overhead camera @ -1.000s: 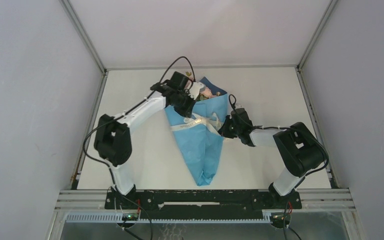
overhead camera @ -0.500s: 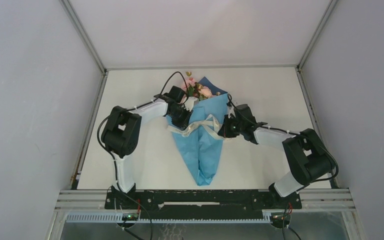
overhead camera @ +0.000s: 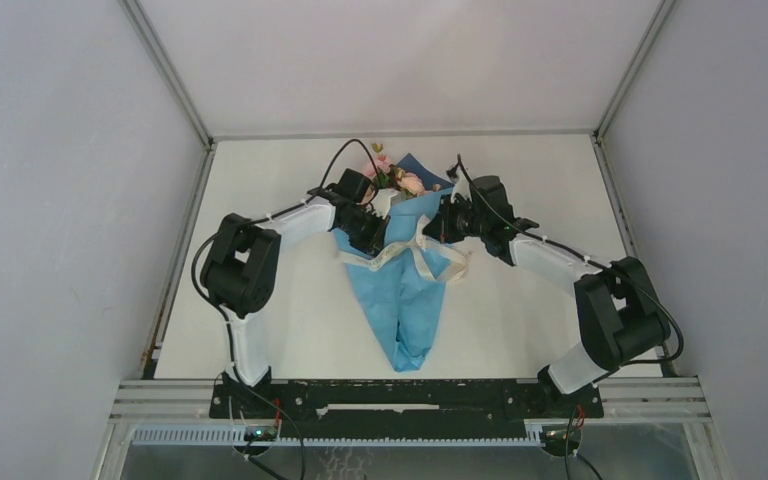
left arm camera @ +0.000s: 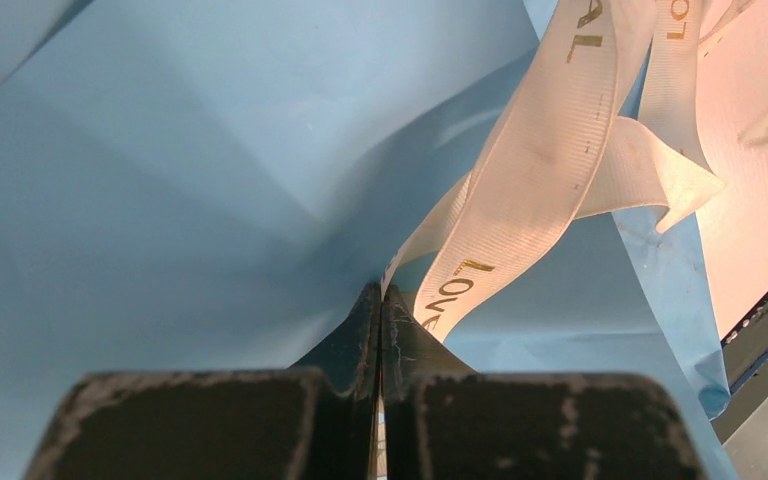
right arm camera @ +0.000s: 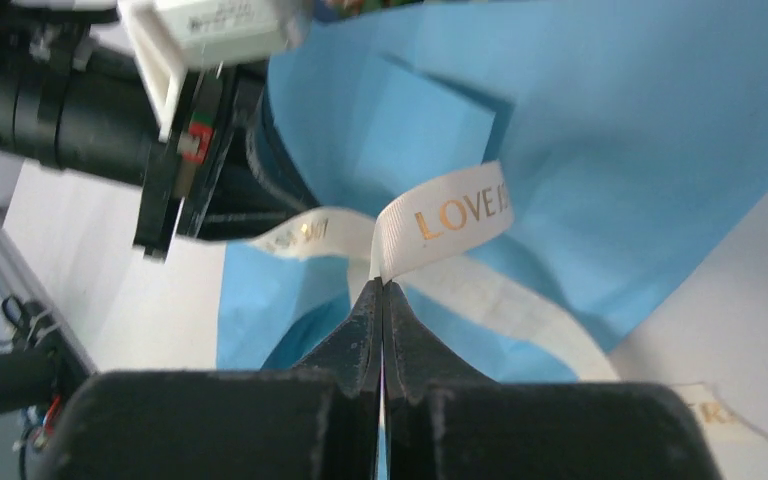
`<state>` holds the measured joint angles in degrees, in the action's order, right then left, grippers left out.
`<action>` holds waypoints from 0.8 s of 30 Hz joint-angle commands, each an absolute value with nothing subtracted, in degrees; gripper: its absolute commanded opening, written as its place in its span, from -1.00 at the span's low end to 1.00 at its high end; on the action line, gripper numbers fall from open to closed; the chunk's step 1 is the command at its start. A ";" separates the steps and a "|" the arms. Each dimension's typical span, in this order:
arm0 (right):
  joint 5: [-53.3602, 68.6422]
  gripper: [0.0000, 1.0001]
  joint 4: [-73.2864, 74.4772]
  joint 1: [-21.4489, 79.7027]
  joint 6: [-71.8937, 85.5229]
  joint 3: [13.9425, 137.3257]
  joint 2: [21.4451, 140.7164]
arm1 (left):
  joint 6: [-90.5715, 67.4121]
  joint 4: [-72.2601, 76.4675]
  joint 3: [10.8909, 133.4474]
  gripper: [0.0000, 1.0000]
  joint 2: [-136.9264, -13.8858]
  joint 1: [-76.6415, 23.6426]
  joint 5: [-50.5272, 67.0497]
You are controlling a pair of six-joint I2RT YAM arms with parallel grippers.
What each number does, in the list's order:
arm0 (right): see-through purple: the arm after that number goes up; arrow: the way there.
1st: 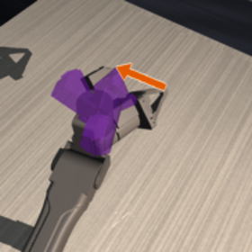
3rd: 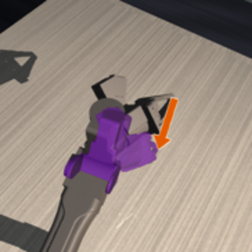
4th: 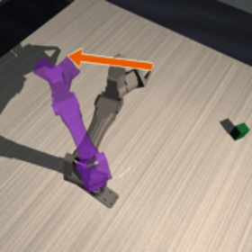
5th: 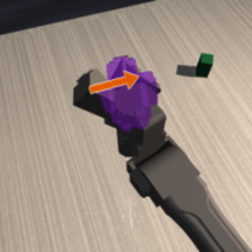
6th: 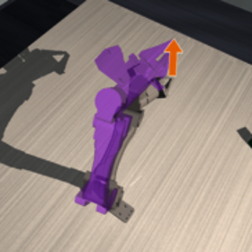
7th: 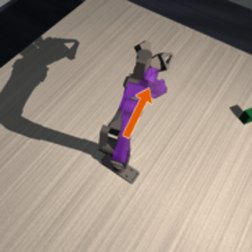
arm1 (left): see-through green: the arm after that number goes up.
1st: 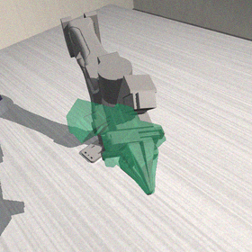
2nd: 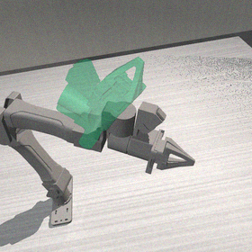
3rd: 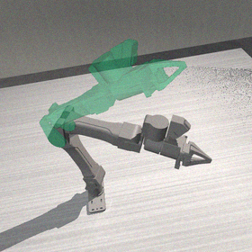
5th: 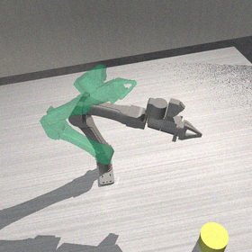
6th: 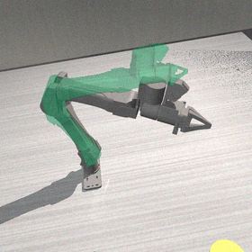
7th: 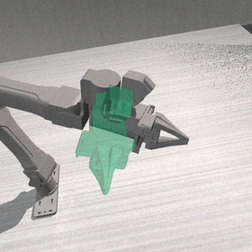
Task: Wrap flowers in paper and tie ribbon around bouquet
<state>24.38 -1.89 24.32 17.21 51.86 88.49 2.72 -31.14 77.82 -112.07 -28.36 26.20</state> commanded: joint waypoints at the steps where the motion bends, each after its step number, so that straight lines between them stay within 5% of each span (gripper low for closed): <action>1: 18.22 -1.00 -2.29 24.04 16.44 55.72 91.75 | 1.74 -29.80 79.92 -1.00 -109.29 -28.74 28.12; 10: 12.35 -1.00 -0.55 25.74 15.09 52.94 93.89 | 1.80 -29.81 80.88 -1.00 -108.34 -28.74 29.82; 24: 19.64 -1.00 -6.46 28.00 17.31 44.46 91.20 | 0.41 -31.67 85.70 -1.00 -108.72 -28.74 36.48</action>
<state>16.03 -1.72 26.35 15.94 48.23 94.15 1.76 -31.20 81.43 -111.63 -28.36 31.24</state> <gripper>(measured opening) 0.006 0.005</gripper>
